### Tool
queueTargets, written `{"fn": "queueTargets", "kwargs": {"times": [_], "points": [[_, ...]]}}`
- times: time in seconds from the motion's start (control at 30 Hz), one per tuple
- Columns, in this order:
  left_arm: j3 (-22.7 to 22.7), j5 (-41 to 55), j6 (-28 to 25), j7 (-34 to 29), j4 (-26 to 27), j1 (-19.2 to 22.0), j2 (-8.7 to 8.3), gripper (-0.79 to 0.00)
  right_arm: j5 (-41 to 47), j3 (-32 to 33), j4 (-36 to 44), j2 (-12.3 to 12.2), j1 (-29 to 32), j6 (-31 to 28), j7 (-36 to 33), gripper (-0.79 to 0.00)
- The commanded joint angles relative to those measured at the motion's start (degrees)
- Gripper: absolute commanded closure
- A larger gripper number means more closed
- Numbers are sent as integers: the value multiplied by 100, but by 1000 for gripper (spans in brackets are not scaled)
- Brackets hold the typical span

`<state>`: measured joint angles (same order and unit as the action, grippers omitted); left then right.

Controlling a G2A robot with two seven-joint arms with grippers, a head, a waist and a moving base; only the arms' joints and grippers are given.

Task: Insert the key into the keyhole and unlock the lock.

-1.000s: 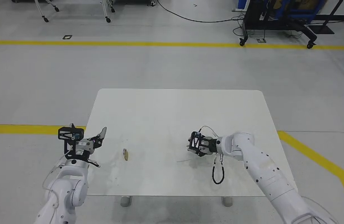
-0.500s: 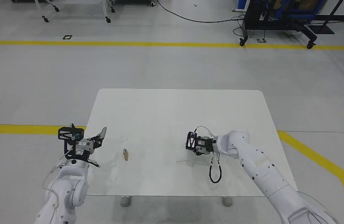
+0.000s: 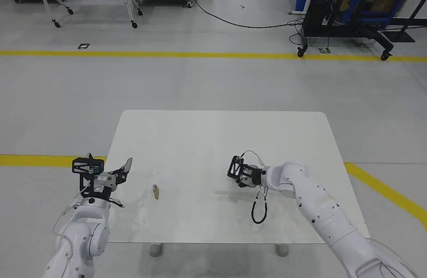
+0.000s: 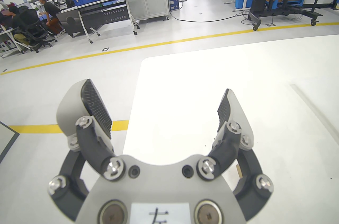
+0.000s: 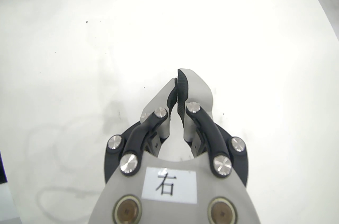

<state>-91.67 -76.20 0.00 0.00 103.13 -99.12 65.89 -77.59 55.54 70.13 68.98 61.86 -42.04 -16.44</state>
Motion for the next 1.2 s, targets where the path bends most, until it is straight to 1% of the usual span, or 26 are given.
{"fn": "queueTargets", "kwargs": {"times": [0.0,0.07,0.13,0.2,0.27,0.37,0.7,0.77,0.87,0.97,1.03,1.1,1.17], "points": [[0,0,0,0,0,0,0,-785,244,-32,-44,36,-31,130,-47,0],[0,0,0,0,0,0,0,-785,609,-58,-159,83,-80,216,-115,0],[0,0,0,0,0,0,0,-785,936,-92,-270,140,-158,499,-317,0],[0,0,0,0,0,0,0,-785,1109,-161,-286,185,-218,629,-442,0],[0,0,0,0,0,0,0,-785,1149,-179,-296,207,-236,841,-511,0],[0,0,0,0,0,0,0,-785,896,-209,-41,197,-123,1154,-587,0],[0,0,0,0,0,0,0,-785,907,-203,-31,198,-110,1177,-556,0],[0,0,0,0,0,0,0,-785,868,-186,58,189,-19,1183,-288,0],[13,-186,-80,-79,99,69,-7,-785,646,-175,109,162,107,974,462,0],[209,-348,-120,-616,217,258,4,-785,534,-157,-39,152,230,930,1182,0],[413,-694,-166,-1068,246,443,6,-785,523,-166,-168,158,300,922,1612,0],[690,-1102,-162,-1402,250,618,19,-785,550,-174,-333,169,322,896,1896,0],[933,-1225,-224,-1606,222,790,42,-785,498,-215,-456,179,315,843,2057,0]]}}
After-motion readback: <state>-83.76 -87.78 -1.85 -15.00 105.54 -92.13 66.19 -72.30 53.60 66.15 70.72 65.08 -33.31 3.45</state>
